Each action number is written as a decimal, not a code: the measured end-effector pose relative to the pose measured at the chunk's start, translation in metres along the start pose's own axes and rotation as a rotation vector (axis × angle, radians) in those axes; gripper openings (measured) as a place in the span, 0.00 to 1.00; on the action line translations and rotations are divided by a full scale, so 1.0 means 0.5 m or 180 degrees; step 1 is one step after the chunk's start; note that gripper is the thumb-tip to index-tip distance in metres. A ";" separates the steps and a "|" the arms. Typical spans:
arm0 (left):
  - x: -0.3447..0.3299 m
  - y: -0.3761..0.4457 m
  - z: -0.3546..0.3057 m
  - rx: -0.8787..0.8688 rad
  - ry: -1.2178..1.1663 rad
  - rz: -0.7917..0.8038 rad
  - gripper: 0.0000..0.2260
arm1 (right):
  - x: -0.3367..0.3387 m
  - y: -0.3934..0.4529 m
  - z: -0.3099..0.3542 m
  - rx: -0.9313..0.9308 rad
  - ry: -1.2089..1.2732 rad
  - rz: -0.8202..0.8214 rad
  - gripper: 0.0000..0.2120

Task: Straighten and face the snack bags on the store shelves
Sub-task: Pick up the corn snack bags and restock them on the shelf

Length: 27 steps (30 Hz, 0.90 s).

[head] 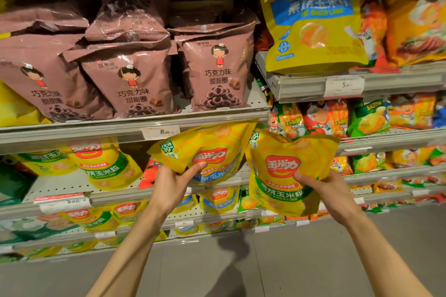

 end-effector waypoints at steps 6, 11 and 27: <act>-0.084 0.031 -0.001 0.0052 -0.0081 0.0261 0.20 | 0.054 -0.009 -0.008 0.0012 0.0067 -0.0267 0.24; -0.123 0.055 -0.010 -0.0113 -0.0170 0.0435 0.05 | 0.070 -0.022 -0.018 -0.0044 0.0088 -0.0418 0.37; -0.148 0.125 0.059 0.0144 -0.0117 0.0806 0.11 | 0.036 -0.037 -0.055 -0.0133 0.0487 -0.0327 0.38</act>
Point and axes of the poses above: each hand's wrist, its own y-axis towards the middle knuckle, its own x-axis out of the back of the hand, z = x × y, the point moved 9 cm from there along y, towards the middle knuckle, and after that the axes turned 13 degrees about x, right-handed, at the moved point
